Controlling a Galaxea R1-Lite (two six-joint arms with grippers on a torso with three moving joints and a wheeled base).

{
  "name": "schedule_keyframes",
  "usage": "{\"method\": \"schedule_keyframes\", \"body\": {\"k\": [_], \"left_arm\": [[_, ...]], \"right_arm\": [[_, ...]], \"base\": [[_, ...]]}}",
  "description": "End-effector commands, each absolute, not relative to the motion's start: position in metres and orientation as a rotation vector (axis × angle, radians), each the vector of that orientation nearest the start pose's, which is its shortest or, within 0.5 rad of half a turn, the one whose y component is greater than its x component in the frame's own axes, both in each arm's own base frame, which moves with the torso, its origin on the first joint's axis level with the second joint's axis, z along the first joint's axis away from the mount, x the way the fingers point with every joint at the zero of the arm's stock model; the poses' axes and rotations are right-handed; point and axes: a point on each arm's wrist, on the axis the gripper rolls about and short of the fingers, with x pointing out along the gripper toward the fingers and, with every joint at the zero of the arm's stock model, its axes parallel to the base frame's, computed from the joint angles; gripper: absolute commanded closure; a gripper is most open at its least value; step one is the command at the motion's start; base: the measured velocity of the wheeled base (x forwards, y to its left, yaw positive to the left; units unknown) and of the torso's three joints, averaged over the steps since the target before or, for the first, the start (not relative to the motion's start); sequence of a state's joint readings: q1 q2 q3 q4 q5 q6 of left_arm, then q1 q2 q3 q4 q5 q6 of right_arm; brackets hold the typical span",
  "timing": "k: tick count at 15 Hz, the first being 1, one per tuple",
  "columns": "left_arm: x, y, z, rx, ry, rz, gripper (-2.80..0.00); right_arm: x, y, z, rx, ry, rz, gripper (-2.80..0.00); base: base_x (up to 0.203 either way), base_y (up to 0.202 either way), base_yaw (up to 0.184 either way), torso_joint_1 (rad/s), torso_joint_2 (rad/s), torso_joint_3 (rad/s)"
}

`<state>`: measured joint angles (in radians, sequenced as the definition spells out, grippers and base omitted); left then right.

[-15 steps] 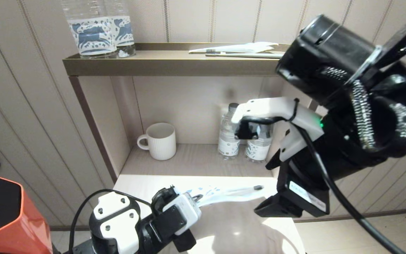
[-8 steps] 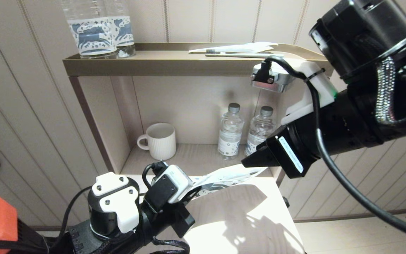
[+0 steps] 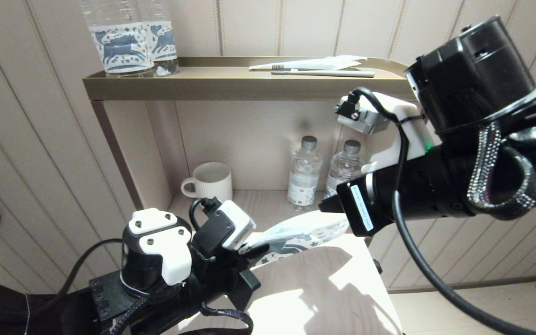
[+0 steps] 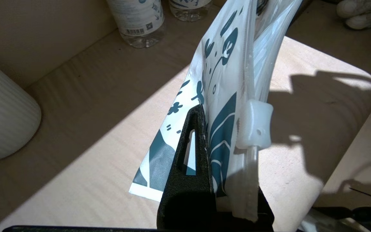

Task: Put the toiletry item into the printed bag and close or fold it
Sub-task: Close the strorage bag and place it on the desk

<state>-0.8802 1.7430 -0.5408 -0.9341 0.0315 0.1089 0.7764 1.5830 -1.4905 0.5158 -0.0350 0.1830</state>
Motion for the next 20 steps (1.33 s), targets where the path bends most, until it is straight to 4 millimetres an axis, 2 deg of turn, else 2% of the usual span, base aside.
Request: {"method": "schedule_keyframes", "body": {"k": [1,4,8,13,16,20], "left_arm": [[0.178,-0.216,0.143,0.203,0.198,-0.881,0.0],[0.169,-0.211,0.152,0.193,0.287,-1.063,0.0],[0.171,-0.213,0.152,0.199,0.281,-1.222,0.0],[0.197,-0.231,0.151,0.24,0.231,-1.256,0.0],[0.213,-0.247,0.148,0.239,0.226,-1.284,0.0],[0.216,-0.249,0.149,0.245,0.247,-1.289,0.0]], "right_arm": [[0.19,0.186,0.294,-0.082,0.608,0.674,-2.8],[0.186,0.188,0.293,-0.245,0.538,0.796,-2.8],[0.176,0.183,0.298,-0.266,0.498,1.058,-2.8],[0.179,0.186,0.299,-0.301,0.465,1.077,-2.8],[0.186,0.192,0.29,-0.323,0.49,1.082,-2.8],[0.196,0.197,0.283,-0.299,0.52,1.155,-2.8]], "base": [[0.0,0.0,0.0,0.0,0.0,0.0],[0.0,0.0,0.0,0.0,0.0,0.0],[0.0,0.0,0.0,0.0,0.0,0.0],[0.0,0.0,0.0,0.0,0.0,0.0],[0.0,0.0,0.0,0.0,0.0,0.0],[0.0,0.0,0.0,0.0,0.0,0.0]]}}
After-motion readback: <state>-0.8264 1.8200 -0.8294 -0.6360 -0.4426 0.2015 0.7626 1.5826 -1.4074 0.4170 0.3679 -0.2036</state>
